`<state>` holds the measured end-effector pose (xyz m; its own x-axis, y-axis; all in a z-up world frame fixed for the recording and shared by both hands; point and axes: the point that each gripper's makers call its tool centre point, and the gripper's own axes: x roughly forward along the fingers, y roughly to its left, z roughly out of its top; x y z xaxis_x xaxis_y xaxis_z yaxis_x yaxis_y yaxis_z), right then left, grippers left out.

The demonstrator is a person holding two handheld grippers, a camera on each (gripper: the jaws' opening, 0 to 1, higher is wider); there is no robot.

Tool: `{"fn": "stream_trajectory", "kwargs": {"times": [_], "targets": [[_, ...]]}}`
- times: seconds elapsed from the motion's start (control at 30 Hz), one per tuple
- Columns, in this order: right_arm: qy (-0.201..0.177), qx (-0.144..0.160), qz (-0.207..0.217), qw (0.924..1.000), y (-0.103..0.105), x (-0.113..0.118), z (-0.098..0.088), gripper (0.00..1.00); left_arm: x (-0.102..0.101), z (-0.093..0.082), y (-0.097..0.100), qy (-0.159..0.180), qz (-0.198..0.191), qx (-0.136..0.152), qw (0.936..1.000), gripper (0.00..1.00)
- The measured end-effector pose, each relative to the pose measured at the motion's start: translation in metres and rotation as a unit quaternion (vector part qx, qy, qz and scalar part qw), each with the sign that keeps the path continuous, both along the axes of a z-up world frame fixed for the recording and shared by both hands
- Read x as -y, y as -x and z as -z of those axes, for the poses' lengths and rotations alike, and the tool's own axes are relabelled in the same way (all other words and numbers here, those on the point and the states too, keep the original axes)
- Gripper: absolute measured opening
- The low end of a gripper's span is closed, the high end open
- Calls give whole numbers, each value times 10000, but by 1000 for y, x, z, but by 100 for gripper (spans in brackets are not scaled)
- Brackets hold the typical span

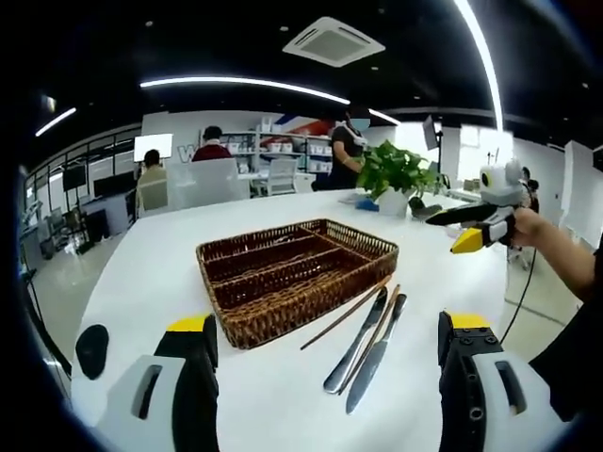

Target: Arrange the knives, forks, and spoons in their matching storage slots by inserting each utensil handle-first until every utensil is classified and aligned in the correct compartment

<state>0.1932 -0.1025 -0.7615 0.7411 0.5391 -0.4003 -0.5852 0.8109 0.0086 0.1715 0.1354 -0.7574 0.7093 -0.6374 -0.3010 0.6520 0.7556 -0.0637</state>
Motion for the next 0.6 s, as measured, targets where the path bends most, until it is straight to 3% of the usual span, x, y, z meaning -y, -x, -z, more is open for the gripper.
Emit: {"fn": "stream_trajectory", "kwargs": {"times": [0.33, 0.6], "targets": [[196, -95, 4, 9998, 12, 7, 7, 100, 3, -1, 9, -78, 87, 67, 9999, 99], [143, -16, -86, 9999, 14, 4, 4, 100, 7, -5, 10, -61, 125, 120, 9998, 99]]}}
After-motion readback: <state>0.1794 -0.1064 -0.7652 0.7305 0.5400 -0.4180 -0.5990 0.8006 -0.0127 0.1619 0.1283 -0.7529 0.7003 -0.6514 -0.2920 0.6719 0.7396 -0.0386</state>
